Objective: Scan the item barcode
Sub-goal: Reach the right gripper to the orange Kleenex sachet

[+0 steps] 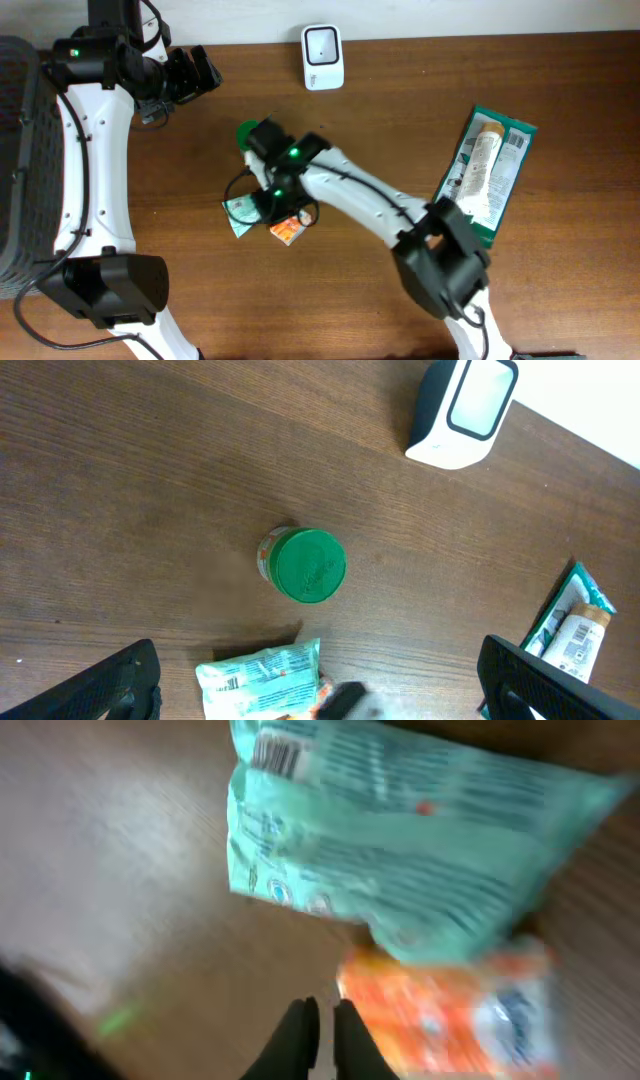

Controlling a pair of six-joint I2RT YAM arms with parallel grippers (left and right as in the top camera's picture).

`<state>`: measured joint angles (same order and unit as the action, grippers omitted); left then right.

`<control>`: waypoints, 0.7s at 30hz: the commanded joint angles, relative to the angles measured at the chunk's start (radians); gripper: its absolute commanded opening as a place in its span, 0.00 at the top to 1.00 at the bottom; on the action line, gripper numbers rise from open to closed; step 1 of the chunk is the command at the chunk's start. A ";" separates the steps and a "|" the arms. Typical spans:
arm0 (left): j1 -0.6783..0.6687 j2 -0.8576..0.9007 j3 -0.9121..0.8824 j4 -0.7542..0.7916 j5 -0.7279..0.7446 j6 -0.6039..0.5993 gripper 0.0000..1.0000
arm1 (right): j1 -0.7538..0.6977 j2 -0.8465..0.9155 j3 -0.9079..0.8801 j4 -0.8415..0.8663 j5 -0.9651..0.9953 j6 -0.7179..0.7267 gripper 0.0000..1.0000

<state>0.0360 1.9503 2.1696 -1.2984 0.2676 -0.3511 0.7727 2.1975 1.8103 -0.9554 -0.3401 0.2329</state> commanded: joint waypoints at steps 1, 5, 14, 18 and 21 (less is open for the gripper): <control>0.004 -0.015 0.010 -0.001 -0.006 0.009 0.01 | 0.043 0.066 0.006 0.052 0.078 0.035 0.96; 0.004 -0.015 0.010 -0.002 -0.006 0.009 0.01 | 0.068 0.084 0.002 0.081 0.200 0.035 0.96; 0.004 -0.015 0.010 -0.001 -0.006 0.009 0.01 | 0.016 0.079 0.000 -0.164 0.277 -0.012 0.96; 0.004 -0.015 0.010 -0.001 -0.006 0.009 0.01 | -0.092 0.009 0.002 -0.170 0.264 -0.062 0.96; 0.004 -0.015 0.010 -0.002 -0.006 0.009 0.01 | -0.177 -0.080 0.002 -0.180 0.150 -0.157 0.90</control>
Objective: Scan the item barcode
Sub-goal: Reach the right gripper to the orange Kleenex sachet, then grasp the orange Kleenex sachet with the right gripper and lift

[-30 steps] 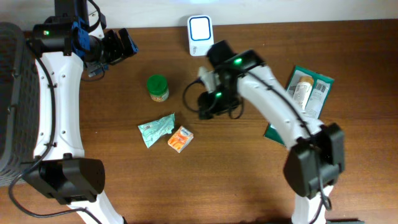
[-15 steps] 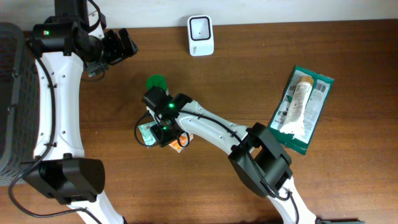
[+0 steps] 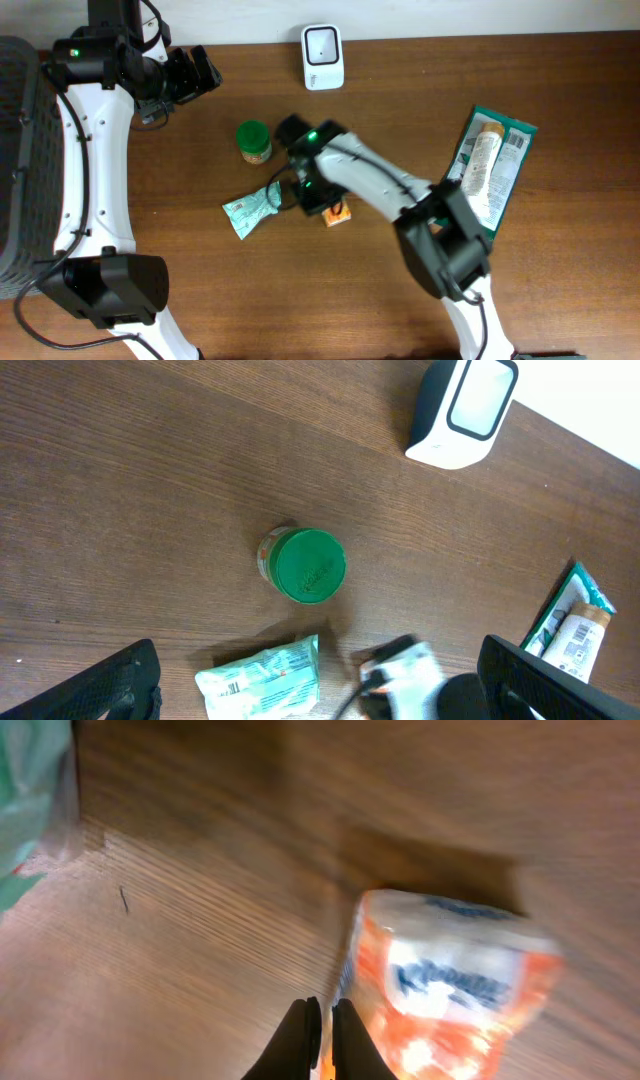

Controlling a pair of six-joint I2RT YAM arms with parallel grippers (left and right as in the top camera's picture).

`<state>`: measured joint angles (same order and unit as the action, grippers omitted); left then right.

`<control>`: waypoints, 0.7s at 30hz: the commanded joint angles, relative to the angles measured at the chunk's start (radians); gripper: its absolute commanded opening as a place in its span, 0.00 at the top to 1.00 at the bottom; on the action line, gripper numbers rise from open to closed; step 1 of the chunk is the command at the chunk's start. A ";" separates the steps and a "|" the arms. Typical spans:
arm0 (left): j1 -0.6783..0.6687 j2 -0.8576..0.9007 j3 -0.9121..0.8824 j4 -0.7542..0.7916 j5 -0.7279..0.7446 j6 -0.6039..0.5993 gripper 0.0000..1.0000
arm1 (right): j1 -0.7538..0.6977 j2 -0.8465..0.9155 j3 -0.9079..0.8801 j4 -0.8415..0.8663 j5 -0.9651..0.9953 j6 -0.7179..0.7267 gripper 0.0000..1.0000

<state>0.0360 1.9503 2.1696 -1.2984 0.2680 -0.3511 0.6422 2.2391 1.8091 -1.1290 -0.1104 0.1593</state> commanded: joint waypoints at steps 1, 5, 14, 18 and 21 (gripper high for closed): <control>0.004 -0.015 0.010 -0.002 -0.006 0.009 0.01 | -0.074 -0.146 0.003 -0.013 -0.110 -0.102 0.78; 0.004 -0.015 0.010 -0.001 -0.006 0.009 0.01 | -0.164 -0.151 -0.020 -0.045 -0.175 -0.103 0.62; 0.004 -0.015 0.010 -0.002 -0.006 0.009 0.01 | -0.180 -0.151 -0.294 0.137 -0.245 -0.064 0.61; 0.004 -0.015 0.010 -0.001 -0.006 0.009 0.01 | -0.185 -0.137 -0.359 0.233 -0.246 -0.021 0.59; 0.004 -0.015 0.010 -0.001 -0.006 0.009 0.01 | -0.185 -0.116 -0.361 0.245 -0.246 -0.019 0.73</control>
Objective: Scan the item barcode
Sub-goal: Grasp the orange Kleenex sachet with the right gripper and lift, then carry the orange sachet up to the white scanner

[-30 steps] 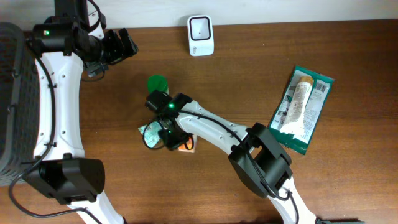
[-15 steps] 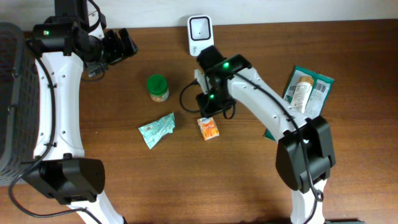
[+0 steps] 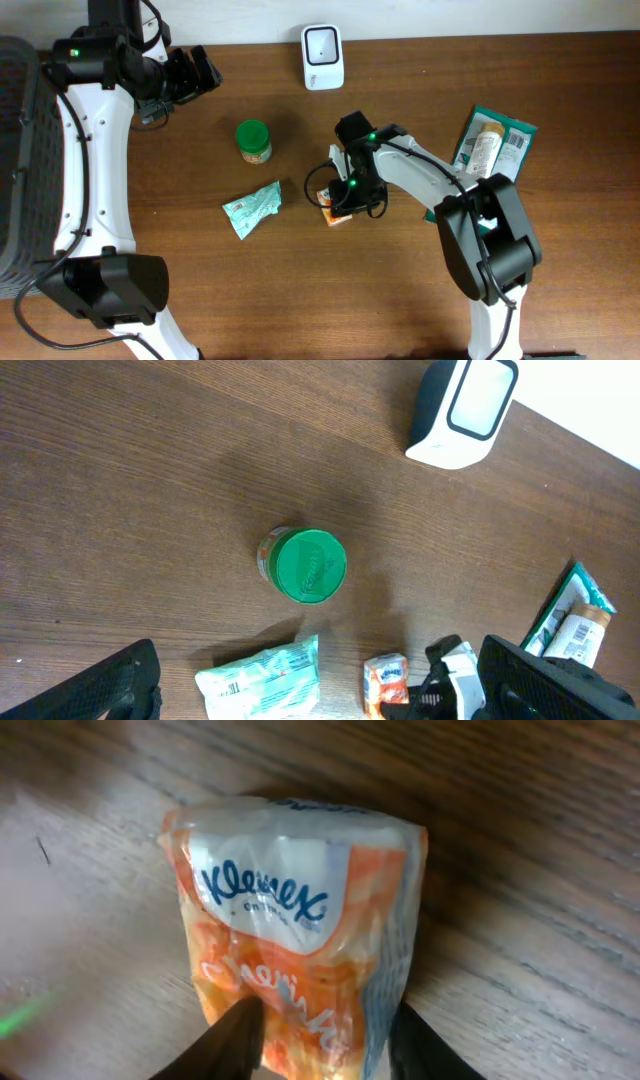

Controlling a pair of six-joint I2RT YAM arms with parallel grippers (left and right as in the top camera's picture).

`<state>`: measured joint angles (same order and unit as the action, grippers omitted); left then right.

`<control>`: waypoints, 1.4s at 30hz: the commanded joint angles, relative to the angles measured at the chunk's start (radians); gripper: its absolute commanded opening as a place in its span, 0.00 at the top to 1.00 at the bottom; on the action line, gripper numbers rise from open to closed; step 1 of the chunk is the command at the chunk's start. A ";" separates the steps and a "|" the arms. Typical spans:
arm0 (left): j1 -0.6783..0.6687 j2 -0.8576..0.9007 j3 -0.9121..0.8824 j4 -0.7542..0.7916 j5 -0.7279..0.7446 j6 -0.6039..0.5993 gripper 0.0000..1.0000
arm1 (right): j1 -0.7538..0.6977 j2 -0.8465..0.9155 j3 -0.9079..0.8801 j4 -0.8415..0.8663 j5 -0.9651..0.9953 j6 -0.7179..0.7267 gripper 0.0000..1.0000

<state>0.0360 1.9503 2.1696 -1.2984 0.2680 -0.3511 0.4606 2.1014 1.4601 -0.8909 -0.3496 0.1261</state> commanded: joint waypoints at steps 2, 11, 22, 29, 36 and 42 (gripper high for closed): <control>0.004 -0.015 0.010 -0.002 -0.006 0.009 0.01 | -0.003 0.022 -0.012 0.015 -0.006 0.014 0.90; 0.004 -0.015 0.010 -0.002 -0.006 0.009 0.01 | -0.018 -0.104 0.020 -0.037 -0.080 -0.026 0.96; 0.004 -0.015 0.010 -0.001 -0.006 0.009 0.01 | -0.249 -0.368 0.060 -0.101 -0.672 -0.164 0.96; 0.004 -0.015 0.010 -0.001 -0.006 0.009 0.01 | -0.317 -0.386 0.136 -0.355 -0.694 -0.340 0.96; 0.004 -0.015 0.010 -0.001 -0.006 0.009 0.01 | -0.320 -0.386 0.228 -0.446 -0.731 -0.384 0.96; 0.004 -0.015 0.010 -0.002 -0.006 0.009 0.01 | -0.373 -0.386 0.230 -0.441 -0.802 -0.384 0.96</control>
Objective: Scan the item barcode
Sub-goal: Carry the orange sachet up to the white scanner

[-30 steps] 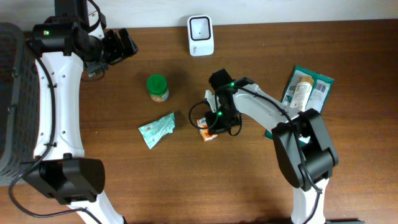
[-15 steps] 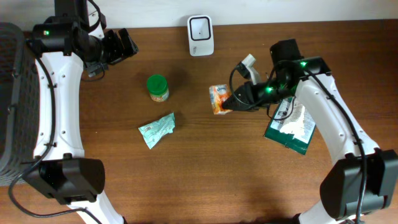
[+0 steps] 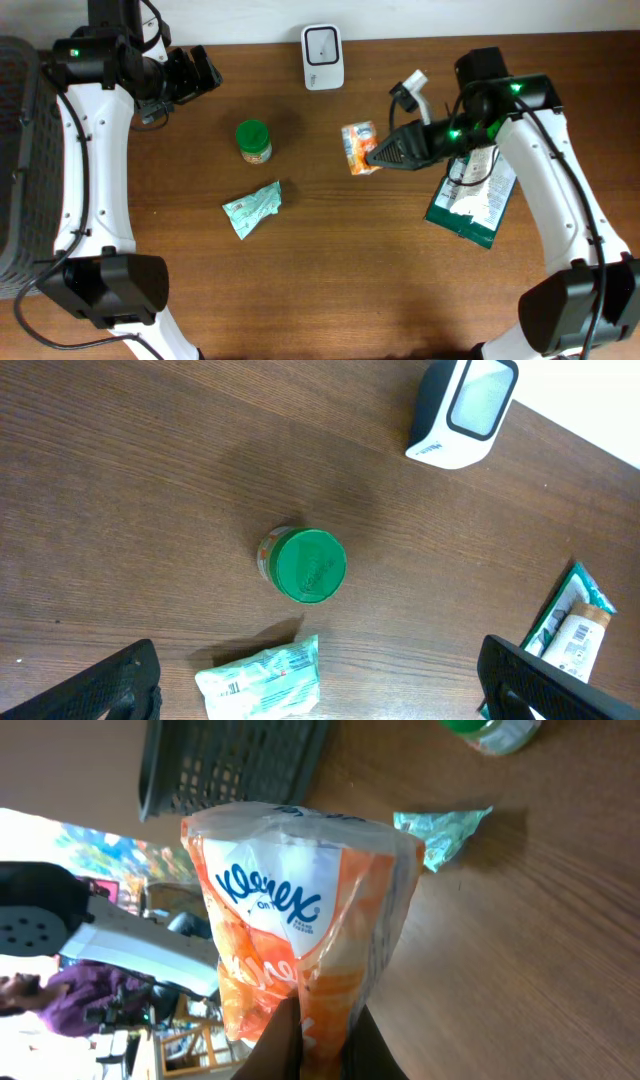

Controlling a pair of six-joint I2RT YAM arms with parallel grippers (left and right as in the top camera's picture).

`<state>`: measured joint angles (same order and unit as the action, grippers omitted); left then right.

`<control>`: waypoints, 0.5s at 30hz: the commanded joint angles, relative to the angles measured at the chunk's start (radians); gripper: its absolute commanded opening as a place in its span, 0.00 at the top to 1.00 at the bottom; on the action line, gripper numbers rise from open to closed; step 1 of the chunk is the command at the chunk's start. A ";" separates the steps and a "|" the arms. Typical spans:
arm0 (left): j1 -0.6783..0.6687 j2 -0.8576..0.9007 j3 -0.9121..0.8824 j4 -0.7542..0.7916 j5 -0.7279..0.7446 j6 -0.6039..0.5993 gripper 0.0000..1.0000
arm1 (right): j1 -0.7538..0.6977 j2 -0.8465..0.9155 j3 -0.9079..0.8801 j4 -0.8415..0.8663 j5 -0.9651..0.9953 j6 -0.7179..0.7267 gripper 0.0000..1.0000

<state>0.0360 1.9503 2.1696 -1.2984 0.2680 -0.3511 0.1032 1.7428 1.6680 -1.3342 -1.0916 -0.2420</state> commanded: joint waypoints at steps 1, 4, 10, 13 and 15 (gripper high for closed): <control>0.004 -0.015 0.010 -0.001 -0.006 0.009 0.01 | -0.015 -0.027 0.022 0.002 -0.060 -0.016 0.96; 0.004 -0.015 0.010 -0.002 -0.006 0.009 0.01 | -0.015 -0.027 0.022 0.002 -0.049 -0.016 0.96; 0.004 -0.015 0.010 -0.002 -0.006 0.009 0.01 | -0.015 -0.027 0.022 0.002 -0.048 -0.016 0.96; 0.004 -0.015 0.010 -0.001 -0.006 0.009 0.01 | -0.015 -0.027 0.022 0.003 -0.049 -0.016 0.96; 0.004 -0.015 0.010 -0.002 -0.006 0.009 0.01 | -0.015 -0.027 0.023 0.011 -0.053 -0.012 0.96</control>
<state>0.0360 1.9503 2.1696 -1.2984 0.2680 -0.3511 0.0921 1.7428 1.6680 -1.3308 -1.1137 -0.2428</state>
